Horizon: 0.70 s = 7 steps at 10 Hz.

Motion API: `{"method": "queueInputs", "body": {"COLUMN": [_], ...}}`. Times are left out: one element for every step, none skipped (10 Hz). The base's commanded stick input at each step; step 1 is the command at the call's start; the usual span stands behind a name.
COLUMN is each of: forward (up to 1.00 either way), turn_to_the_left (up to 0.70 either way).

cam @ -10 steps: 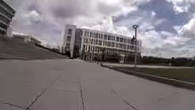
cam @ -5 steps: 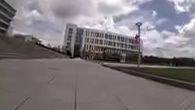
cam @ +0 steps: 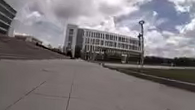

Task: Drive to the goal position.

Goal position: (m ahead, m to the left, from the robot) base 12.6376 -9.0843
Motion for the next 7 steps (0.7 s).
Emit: {"method": "queueInputs", "body": {"forward": [1.00, 1.00, 1.00, 1.00, 1.00, 1.00, 1.00], "turn_to_the_left": [0.04, 0.04, 0.04, 0.04, 0.04, 0.04, 0.04]}}
